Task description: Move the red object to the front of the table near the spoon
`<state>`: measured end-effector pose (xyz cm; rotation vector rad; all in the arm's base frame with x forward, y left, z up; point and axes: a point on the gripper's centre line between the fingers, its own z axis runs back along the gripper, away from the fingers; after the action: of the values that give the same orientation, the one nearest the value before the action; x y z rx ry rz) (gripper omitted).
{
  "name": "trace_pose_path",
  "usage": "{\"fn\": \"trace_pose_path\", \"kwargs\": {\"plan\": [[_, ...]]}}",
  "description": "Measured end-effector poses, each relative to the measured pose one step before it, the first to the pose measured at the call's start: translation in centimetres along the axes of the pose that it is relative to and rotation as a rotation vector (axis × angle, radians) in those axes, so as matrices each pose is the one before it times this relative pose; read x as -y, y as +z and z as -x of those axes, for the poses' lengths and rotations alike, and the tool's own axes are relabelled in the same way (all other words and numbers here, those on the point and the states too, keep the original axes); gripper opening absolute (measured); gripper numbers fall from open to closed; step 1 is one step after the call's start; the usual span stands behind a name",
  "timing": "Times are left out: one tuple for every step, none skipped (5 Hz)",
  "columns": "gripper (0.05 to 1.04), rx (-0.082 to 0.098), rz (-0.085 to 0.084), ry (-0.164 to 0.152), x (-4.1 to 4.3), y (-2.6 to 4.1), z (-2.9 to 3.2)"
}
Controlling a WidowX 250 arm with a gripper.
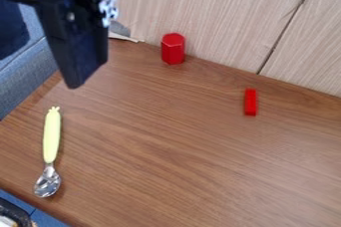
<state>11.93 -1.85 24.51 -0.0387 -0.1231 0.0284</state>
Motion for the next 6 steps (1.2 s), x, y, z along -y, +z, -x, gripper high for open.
{"fn": "trace_pose_path", "kwargs": {"plan": [[0.999,-0.003,-0.0004,-0.0152,-0.001,-0.096,-0.008],[0.999,-0.0234,-0.0184,-0.1513,0.135,-0.313,-3.22],[0.999,0.0049,-0.0053,-0.0161,-1.519,-0.468,-1.371],[0.999,-0.0126,0.0474,-0.0581,-0.185,-1.927,-2.401],[0.999,0.0765,-0.0071,-0.0733,0.213,-0.847,-3.318],[0.999,0.027,-0.0332,-0.0533,-0.109,-2.147,-3.599]]}}
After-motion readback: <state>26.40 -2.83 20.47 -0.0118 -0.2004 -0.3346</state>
